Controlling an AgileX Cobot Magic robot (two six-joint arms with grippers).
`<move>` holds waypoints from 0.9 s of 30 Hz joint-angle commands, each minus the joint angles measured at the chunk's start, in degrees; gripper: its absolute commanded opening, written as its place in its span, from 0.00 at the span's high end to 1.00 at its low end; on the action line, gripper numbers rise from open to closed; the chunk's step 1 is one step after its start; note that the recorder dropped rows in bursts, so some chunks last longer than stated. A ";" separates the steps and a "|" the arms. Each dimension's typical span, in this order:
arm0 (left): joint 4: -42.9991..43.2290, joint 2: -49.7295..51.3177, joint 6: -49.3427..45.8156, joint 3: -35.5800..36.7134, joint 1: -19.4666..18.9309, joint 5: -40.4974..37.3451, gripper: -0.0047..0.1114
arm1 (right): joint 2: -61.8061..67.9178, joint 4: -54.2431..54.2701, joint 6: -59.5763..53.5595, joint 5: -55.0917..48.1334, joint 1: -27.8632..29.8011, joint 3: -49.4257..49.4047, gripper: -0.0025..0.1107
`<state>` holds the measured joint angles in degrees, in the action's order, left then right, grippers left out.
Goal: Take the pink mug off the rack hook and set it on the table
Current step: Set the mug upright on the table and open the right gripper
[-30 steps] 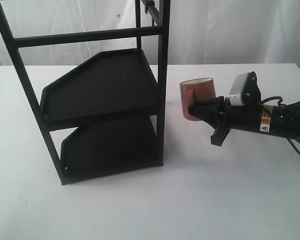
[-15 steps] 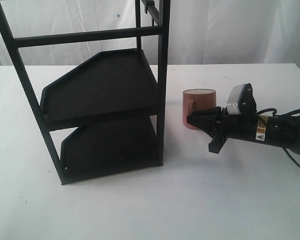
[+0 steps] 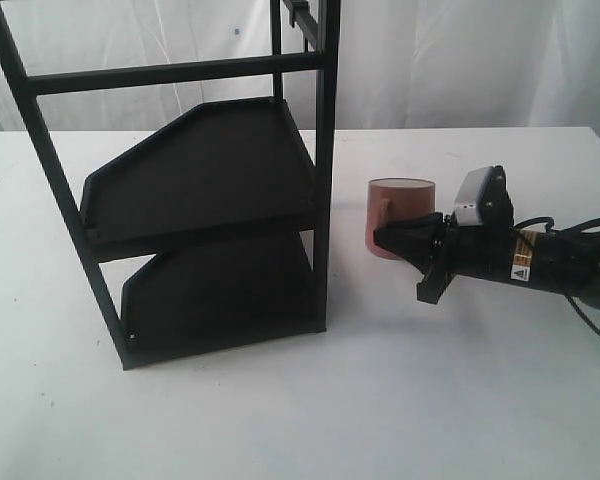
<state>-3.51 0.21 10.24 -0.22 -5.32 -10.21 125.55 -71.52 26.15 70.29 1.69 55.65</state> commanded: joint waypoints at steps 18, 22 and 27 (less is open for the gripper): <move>-0.32 -0.21 -0.08 0.22 0.47 0.07 0.96 | 0.34 -0.14 5.58 -1.05 0.07 0.33 0.70; -0.32 -0.21 -0.08 0.22 0.47 0.07 0.96 | 0.34 -0.14 5.64 -0.84 0.07 0.33 0.70; -0.32 -0.21 -0.08 0.22 0.47 0.07 0.96 | 0.34 -0.14 6.11 -0.49 0.07 0.33 0.70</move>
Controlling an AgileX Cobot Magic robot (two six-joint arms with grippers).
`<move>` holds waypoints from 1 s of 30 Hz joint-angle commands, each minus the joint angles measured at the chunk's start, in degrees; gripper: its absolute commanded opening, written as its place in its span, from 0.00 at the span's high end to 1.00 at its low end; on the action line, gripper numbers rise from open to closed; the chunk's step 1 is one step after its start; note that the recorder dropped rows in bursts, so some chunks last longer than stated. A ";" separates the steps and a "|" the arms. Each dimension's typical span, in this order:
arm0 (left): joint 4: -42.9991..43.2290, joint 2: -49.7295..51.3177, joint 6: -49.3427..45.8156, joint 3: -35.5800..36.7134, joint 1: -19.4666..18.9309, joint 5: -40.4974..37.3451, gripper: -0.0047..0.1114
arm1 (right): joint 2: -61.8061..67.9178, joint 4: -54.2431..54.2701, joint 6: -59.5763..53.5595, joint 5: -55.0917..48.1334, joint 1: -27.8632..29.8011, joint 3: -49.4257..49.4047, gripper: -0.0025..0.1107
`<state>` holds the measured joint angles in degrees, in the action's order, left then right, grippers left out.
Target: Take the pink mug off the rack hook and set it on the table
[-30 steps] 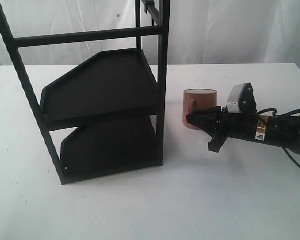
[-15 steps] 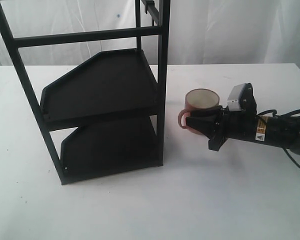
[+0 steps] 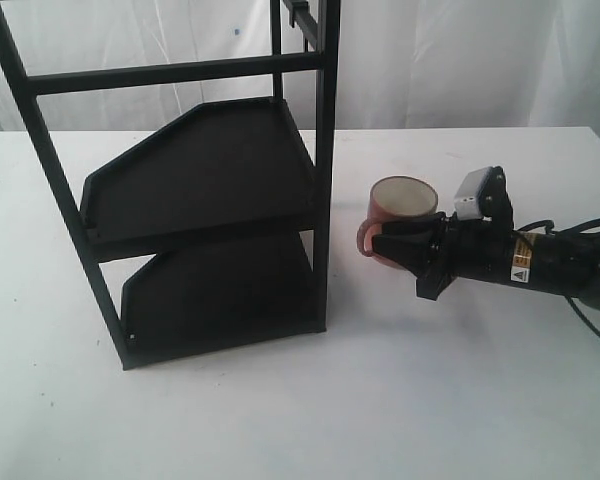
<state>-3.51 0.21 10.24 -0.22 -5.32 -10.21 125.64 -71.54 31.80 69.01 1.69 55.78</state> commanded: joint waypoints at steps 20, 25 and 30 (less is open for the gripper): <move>-0.32 -0.21 -0.08 0.22 0.47 0.07 0.96 | -45.42 -23.00 52.60 0.95 -4.23 0.19 0.98; -0.32 -0.21 -0.08 0.22 0.47 0.07 0.96 | -58.91 -28.41 63.91 -18.52 -4.99 -1.62 0.98; -0.32 -0.21 -0.08 0.22 0.47 0.07 0.96 | -65.93 -28.41 63.79 -54.11 -4.99 -5.36 0.98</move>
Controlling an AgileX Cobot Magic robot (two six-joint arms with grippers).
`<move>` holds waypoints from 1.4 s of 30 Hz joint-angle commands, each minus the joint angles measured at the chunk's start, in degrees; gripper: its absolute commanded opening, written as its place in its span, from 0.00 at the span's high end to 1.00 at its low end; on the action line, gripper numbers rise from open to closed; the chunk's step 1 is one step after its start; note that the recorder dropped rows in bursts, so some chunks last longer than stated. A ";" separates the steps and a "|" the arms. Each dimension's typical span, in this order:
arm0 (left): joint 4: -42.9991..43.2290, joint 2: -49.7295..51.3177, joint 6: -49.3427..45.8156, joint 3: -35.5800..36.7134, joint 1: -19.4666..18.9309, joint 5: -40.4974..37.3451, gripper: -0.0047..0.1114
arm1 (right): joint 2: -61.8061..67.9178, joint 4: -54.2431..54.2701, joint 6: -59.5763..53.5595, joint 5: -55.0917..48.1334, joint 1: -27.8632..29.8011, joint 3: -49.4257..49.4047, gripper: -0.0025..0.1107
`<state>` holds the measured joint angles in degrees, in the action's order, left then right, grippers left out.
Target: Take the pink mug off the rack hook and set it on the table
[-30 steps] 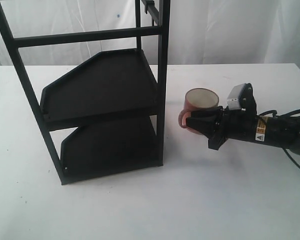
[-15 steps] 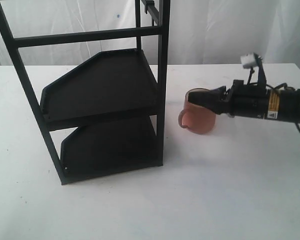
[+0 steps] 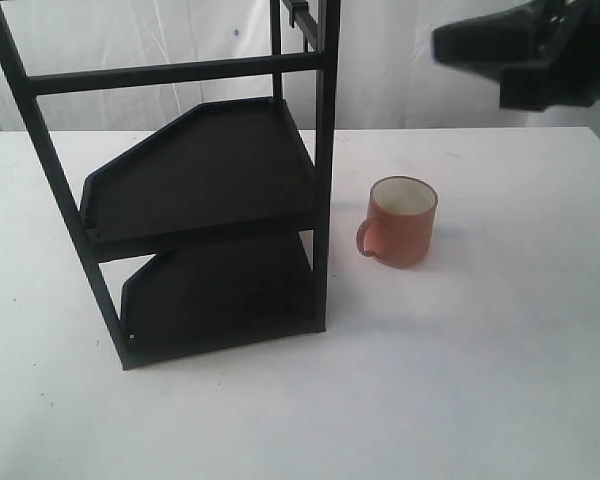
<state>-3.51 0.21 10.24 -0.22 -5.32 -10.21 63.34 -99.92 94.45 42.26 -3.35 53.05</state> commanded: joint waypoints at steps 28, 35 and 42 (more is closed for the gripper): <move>-0.32 -0.21 -0.08 0.22 0.47 0.07 0.96 | -7.81 135.80 -115.94 -64.80 5.36 -19.05 0.98; -0.32 -0.21 -0.08 0.22 0.47 0.07 0.96 | -33.66 131.33 -122.99 -48.56 5.11 -25.64 0.98; -0.32 -0.21 -0.08 0.22 0.47 0.07 0.96 | -49.81 127.09 -118.04 -68.67 5.11 -28.93 0.98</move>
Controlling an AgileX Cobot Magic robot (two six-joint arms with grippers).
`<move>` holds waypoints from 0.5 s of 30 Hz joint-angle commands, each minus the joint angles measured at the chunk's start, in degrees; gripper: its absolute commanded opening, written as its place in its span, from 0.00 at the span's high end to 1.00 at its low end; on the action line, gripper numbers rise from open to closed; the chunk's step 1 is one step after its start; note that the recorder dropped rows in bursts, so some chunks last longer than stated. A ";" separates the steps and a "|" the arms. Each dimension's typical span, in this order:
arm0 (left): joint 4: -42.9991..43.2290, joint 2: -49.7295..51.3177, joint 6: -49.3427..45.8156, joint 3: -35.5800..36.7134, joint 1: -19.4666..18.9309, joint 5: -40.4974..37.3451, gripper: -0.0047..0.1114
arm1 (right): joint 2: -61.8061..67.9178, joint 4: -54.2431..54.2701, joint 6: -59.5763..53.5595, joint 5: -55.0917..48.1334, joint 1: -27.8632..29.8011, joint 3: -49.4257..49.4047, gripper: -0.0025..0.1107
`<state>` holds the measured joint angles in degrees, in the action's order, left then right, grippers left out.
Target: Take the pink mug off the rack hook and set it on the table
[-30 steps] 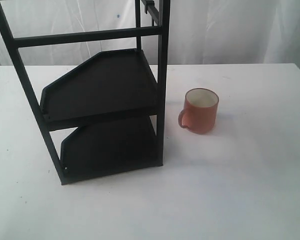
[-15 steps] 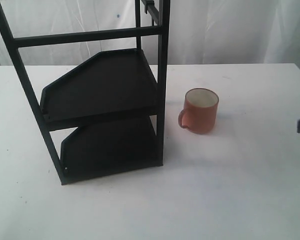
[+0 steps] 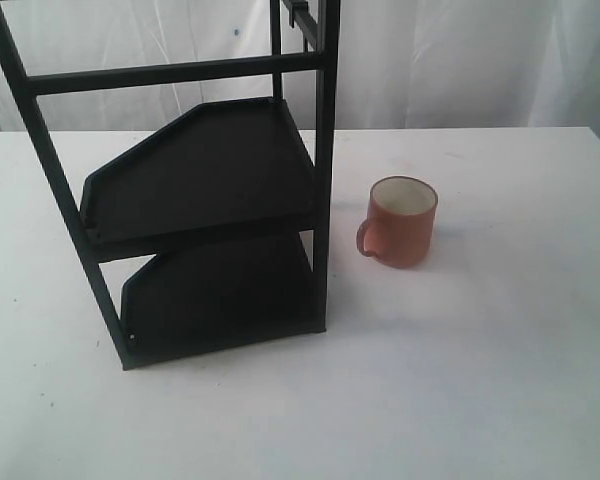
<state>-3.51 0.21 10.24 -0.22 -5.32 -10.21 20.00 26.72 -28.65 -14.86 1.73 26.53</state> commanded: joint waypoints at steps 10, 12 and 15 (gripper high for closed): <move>-0.32 -0.21 -0.08 0.22 0.47 0.07 0.96 | -16.74 2.91 19.96 -39.24 0.03 -3.26 0.98; -0.32 -0.21 -0.08 0.22 0.47 0.07 0.96 | -16.71 2.05 19.96 -40.31 0.03 -3.26 0.98; -0.32 -0.21 -0.08 0.22 0.47 0.07 0.96 | -16.71 0.07 19.85 -31.66 0.03 -1.92 0.98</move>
<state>-3.51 0.21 10.24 -0.22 -5.32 -10.21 3.62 28.11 -8.99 -53.41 1.73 23.47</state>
